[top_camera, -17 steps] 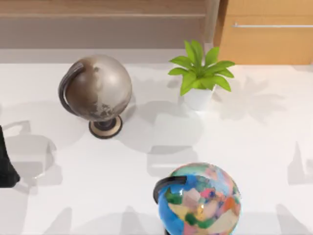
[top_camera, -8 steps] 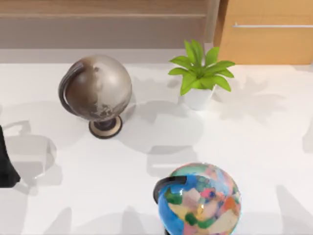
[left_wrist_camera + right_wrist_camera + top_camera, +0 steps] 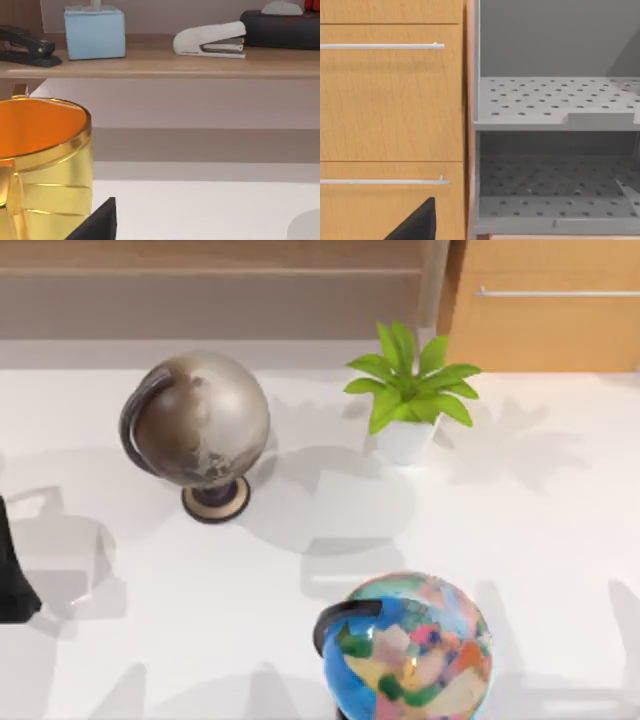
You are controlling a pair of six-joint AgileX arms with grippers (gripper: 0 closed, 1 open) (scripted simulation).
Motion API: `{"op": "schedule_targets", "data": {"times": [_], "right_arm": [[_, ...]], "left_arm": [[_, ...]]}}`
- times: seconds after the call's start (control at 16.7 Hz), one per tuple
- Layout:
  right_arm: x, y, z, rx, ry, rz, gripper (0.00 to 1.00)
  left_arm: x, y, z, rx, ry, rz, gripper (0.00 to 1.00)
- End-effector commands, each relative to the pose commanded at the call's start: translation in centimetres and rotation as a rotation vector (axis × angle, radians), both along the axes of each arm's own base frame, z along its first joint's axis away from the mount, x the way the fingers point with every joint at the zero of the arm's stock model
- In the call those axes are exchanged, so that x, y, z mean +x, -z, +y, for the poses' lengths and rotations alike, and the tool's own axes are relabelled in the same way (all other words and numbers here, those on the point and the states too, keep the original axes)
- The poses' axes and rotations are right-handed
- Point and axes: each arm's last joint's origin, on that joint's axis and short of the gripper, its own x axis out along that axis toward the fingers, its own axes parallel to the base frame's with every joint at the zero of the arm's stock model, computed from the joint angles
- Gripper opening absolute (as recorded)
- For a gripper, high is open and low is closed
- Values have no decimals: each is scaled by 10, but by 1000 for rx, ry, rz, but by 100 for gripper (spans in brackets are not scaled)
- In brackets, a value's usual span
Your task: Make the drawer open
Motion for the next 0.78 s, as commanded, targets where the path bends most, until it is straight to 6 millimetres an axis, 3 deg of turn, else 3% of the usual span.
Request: {"op": "schedule_targets", "data": {"times": [0.42, 0.6, 0.78], "right_arm": [[7, 0, 1, -35, -7, -1, 100], [33, -3, 0, -168, -4, -12, 100], [76, 4, 3, -390, 9, -8, 100]], "left_arm": [[0, 0, 0, 0, 0, 0, 100], [0, 0, 0, 0, 0, 0, 100], [0, 0, 0, 0, 0, 0, 100]]}}
